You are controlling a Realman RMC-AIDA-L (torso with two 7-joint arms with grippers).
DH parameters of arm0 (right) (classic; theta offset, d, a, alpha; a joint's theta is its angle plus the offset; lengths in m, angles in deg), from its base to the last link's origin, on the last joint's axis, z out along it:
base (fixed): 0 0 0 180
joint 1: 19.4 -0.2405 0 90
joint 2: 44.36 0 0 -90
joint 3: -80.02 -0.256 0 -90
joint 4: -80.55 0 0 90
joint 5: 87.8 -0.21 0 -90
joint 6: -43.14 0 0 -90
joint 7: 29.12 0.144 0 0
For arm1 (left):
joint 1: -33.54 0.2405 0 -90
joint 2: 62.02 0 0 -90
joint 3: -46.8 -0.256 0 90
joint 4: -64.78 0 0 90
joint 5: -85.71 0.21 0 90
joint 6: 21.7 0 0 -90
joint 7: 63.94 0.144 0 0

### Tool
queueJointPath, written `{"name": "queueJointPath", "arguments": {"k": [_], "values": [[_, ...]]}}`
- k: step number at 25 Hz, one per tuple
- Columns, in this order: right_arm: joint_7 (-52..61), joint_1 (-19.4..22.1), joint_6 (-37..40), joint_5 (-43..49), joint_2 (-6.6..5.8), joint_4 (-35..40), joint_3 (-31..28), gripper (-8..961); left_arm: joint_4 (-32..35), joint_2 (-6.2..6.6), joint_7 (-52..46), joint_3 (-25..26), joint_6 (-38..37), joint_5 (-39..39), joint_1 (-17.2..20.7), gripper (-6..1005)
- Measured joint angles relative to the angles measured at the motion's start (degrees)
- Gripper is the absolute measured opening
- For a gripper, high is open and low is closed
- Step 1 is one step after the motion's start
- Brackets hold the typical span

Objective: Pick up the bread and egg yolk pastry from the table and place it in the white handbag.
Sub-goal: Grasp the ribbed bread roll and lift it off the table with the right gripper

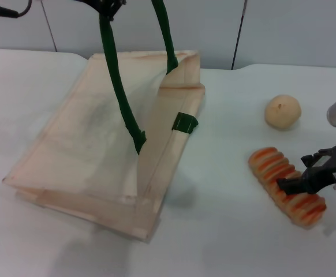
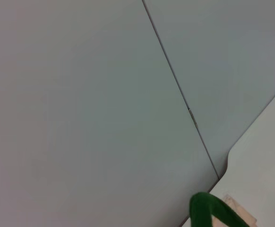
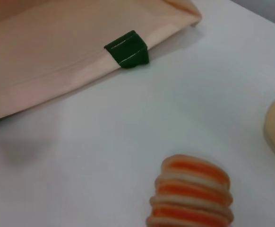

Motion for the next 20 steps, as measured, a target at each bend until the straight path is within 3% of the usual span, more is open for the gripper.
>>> {"name": "queueJointPath", "arguments": {"k": [20], "values": [[0.25, -1.85, 0.64, -0.03, 0.09, -4.82, 0.82, 769, 0.00, 0.00, 0.04, 0.07, -0.58, 0.17, -0.09, 126]]}}
